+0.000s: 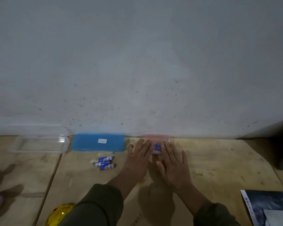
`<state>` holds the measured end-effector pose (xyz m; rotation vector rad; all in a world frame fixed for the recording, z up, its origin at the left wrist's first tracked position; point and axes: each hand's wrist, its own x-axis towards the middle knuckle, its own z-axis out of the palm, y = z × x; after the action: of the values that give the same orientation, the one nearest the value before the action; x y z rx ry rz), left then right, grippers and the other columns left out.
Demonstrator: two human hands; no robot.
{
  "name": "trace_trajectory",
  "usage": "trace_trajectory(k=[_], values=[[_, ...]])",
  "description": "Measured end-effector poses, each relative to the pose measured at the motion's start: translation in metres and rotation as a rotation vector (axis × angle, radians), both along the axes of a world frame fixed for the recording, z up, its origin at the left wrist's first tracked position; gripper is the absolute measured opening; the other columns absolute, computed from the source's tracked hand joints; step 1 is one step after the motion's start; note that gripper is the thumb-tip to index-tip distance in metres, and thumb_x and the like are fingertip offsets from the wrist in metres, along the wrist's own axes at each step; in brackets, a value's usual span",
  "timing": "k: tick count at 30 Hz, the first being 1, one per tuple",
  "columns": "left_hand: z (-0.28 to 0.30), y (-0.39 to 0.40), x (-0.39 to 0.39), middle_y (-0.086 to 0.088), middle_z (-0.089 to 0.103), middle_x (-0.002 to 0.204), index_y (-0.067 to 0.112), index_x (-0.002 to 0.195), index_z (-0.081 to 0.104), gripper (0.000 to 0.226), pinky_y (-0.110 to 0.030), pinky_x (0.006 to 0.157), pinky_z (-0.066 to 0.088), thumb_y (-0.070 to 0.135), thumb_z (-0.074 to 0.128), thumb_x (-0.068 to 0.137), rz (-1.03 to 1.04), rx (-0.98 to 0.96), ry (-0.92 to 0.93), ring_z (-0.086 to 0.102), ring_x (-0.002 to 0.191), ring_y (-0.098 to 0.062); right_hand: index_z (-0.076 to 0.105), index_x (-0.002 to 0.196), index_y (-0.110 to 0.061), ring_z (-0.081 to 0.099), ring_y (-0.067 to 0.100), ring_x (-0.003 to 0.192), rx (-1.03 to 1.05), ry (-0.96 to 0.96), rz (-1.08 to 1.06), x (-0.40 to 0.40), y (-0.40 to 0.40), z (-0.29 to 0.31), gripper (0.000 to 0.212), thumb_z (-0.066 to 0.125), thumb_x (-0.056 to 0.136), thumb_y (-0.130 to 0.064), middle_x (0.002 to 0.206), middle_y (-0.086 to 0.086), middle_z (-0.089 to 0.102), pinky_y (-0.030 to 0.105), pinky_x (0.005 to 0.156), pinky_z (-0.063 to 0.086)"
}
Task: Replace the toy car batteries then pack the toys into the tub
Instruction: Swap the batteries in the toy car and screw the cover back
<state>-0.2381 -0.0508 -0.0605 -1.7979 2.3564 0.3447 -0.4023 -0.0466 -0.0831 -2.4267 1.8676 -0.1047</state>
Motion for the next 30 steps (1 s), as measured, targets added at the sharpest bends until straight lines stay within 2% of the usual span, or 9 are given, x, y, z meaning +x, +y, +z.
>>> trace_trajectory(k=[4,6,10,14,16,18,23,26,30], values=[[0.013,0.001,0.007,-0.003,-0.004,0.161,0.022,0.152,-0.001,0.064,-0.056,0.115,-0.002,0.038,0.033,0.101,-0.032,-0.001,0.020,-0.009,0.147,-0.028,0.043,0.137,-0.014,0.042,0.034,0.133,0.012,0.027,-0.030,0.007,-0.001,0.004,0.066,0.010,0.096,-0.055,0.142,0.011,0.048,0.051,0.115,0.017],[0.024,0.003,0.018,-0.003,0.007,0.160,0.022,0.152,0.008,0.060,-0.058,0.118,0.005,0.037,0.035,0.100,-0.030,-0.027,0.084,-0.007,0.148,-0.025,0.048,0.132,-0.014,0.049,0.036,0.127,-0.001,0.007,-0.035,0.012,-0.003,0.013,0.065,0.010,0.097,-0.053,0.136,0.012,0.054,0.056,0.106,0.029],[0.039,0.031,0.068,0.002,0.035,0.148,0.024,0.148,0.024,0.055,-0.037,0.111,0.029,0.036,0.042,0.097,0.097,-0.046,0.175,0.033,0.137,-0.019,0.042,0.130,-0.017,0.055,0.036,0.116,-0.155,-0.139,0.153,0.034,0.004,0.030,0.047,0.024,0.096,-0.045,0.125,0.016,0.060,0.050,0.094,0.046],[0.033,0.070,0.133,0.001,0.053,0.130,0.022,0.136,0.046,0.045,-0.033,0.091,0.045,0.036,0.047,0.094,0.355,-0.111,0.208,0.055,0.116,-0.019,0.041,0.131,-0.021,0.052,0.025,0.118,-0.089,-0.268,0.319,0.093,0.030,0.031,0.046,0.031,0.094,-0.047,0.131,0.008,0.050,0.044,0.094,0.050],[0.031,0.083,0.156,0.002,0.047,0.136,0.023,0.138,0.041,0.047,-0.032,0.095,0.045,0.036,0.049,0.094,0.474,-0.032,0.135,0.051,0.119,-0.017,0.041,0.131,-0.022,0.047,0.020,0.120,0.024,-0.254,0.303,0.124,0.043,0.026,0.052,0.015,0.096,-0.051,0.133,0.004,0.042,0.041,0.097,0.043],[0.026,0.089,0.173,0.003,0.039,0.144,0.023,0.141,0.035,0.053,-0.033,0.101,0.041,0.036,0.052,0.093,0.550,0.043,0.096,0.044,0.127,-0.015,0.042,0.130,-0.022,0.056,0.021,0.118,0.112,-0.227,0.201,0.150,0.054,0.023,0.060,0.003,0.096,-0.051,0.132,0.005,0.047,0.038,0.095,0.043],[0.010,0.095,0.183,0.003,0.020,0.157,0.016,0.150,0.020,0.067,-0.029,0.113,0.026,0.031,0.054,0.094,0.566,0.089,0.134,0.021,0.143,-0.015,0.026,0.142,-0.018,0.046,0.031,0.130,0.239,-0.235,0.050,0.181,0.067,0.004,0.059,0.021,0.091,-0.049,0.142,0.013,0.047,0.039,0.100,0.037],[0.003,0.096,0.182,0.002,0.018,0.158,0.015,0.151,0.018,0.068,-0.028,0.117,0.020,0.028,0.054,0.095,0.579,0.060,0.160,0.016,0.145,-0.014,0.032,0.140,-0.016,0.047,0.030,0.129,0.256,-0.204,0.036,0.191,0.070,0.002,0.059,0.014,0.094,-0.049,0.142,0.013,0.047,0.040,0.102,0.033],[-0.002,0.097,0.185,0.005,0.019,0.158,0.017,0.150,0.021,0.069,-0.027,0.118,0.020,0.029,0.057,0.093,0.593,0.022,0.200,0.016,0.144,-0.012,0.010,0.150,-0.024,0.004,0.029,0.145,0.281,-0.192,0.157,0.197,0.067,0.003,0.073,0.006,0.086,-0.059,0.159,0.009,0.005,0.042,0.116,0.013]])
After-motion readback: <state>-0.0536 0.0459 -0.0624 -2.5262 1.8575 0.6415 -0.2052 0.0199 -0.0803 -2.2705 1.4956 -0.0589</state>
